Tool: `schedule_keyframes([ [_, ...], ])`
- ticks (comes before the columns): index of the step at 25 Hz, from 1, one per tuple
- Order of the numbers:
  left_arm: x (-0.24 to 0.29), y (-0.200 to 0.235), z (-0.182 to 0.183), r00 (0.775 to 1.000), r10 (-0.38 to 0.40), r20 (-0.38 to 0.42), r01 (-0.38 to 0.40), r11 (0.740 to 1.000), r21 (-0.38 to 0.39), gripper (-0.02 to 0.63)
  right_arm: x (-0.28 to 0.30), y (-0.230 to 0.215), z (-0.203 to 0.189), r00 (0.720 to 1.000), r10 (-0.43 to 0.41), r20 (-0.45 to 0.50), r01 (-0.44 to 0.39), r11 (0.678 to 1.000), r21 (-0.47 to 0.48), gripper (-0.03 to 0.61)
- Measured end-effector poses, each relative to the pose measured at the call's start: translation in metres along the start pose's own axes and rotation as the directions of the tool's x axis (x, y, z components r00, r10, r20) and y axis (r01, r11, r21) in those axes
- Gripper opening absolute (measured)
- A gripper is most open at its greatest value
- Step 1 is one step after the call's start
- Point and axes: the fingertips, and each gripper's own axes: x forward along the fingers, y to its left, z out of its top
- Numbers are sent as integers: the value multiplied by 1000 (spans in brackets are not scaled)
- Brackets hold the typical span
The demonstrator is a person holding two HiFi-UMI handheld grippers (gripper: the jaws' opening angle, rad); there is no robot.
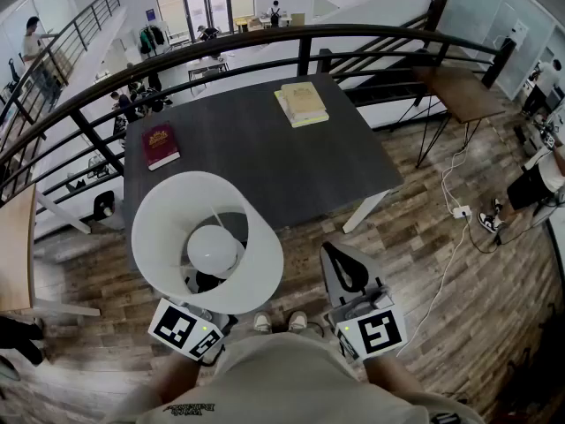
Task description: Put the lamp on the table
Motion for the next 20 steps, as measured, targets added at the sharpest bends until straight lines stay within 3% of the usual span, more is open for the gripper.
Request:
schedule_keyframes([
  [20,31,-19,-14,997,-46,-55,45,999,-17,81,-6,-29,-22,999,-26,-25,27,998,52,0],
])
